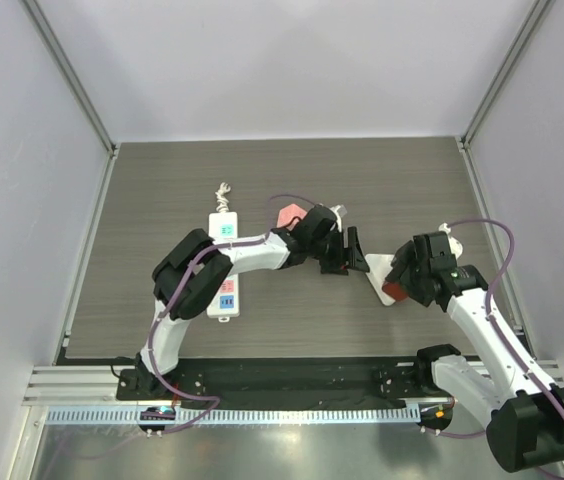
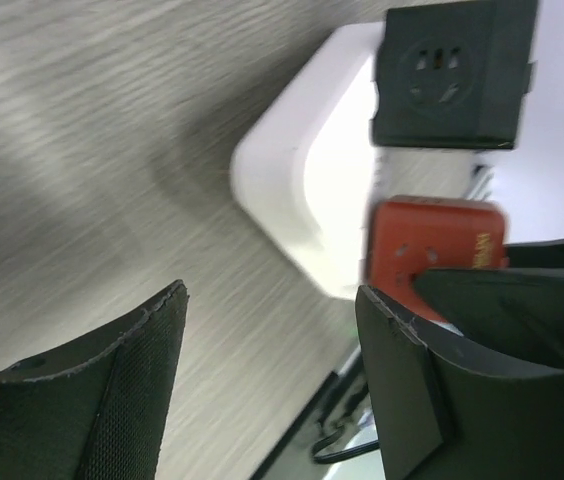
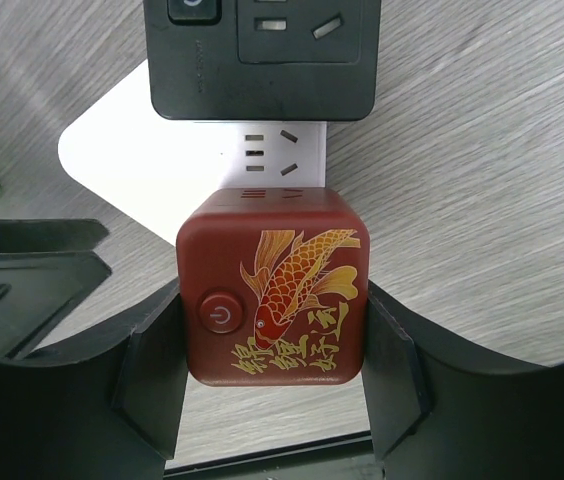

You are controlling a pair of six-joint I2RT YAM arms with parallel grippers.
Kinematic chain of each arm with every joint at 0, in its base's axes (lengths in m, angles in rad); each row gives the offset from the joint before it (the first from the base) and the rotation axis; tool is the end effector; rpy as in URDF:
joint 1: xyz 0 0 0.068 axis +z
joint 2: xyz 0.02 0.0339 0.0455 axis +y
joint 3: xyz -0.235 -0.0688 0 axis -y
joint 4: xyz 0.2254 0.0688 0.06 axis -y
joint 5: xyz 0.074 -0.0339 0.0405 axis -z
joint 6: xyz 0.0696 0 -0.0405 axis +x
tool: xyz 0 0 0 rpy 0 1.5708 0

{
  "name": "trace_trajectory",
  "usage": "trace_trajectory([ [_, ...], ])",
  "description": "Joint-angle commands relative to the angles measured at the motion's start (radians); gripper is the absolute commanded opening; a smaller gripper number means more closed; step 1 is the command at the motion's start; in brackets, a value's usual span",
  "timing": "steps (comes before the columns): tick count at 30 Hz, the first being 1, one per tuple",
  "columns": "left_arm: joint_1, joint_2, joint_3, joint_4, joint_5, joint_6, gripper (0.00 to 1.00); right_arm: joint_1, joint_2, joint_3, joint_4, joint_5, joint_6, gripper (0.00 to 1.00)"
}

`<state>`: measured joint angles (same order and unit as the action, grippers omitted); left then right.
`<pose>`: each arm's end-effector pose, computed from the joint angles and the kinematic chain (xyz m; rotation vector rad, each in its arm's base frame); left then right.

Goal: Pull the plug off the socket

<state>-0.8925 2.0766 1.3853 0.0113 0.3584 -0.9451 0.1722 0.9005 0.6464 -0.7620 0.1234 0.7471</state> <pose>0.2659 -0.3688 0.1341 0.1552 2.5860 -1.2631 0.1814 0.0229 0.1774 0.7766 2.4664 0.1834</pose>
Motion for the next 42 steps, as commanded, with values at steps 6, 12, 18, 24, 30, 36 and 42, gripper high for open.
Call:
trace_trajectory([
  [6,-0.039,0.026,0.018,0.219,-0.016,-0.241,0.69,-0.002,-0.066,-0.016,0.09,-0.021,0.087,0.01],
  [12,-0.04,0.077,0.052,0.205,-0.03,-0.285,0.67,0.001,-0.083,-0.028,0.093,-0.034,0.115,0.01],
  [18,-0.048,0.079,0.032,0.196,-0.081,-0.282,0.65,0.0,-0.091,-0.037,0.102,-0.045,0.132,0.01],
  [24,-0.048,0.134,0.08,0.203,-0.082,-0.279,0.58,0.0,-0.094,-0.05,0.122,-0.076,0.158,0.01],
  [30,-0.048,0.174,0.096,0.262,-0.061,-0.296,0.33,0.0,-0.101,-0.077,0.144,-0.088,0.176,0.01],
  [36,-0.049,0.163,0.115,0.158,-0.151,-0.124,0.0,0.0,-0.104,-0.071,0.147,-0.076,0.163,0.01],
  [42,-0.052,0.154,0.07,0.113,-0.262,0.049,0.0,-0.019,-0.097,0.007,0.076,-0.085,0.138,0.01],
])
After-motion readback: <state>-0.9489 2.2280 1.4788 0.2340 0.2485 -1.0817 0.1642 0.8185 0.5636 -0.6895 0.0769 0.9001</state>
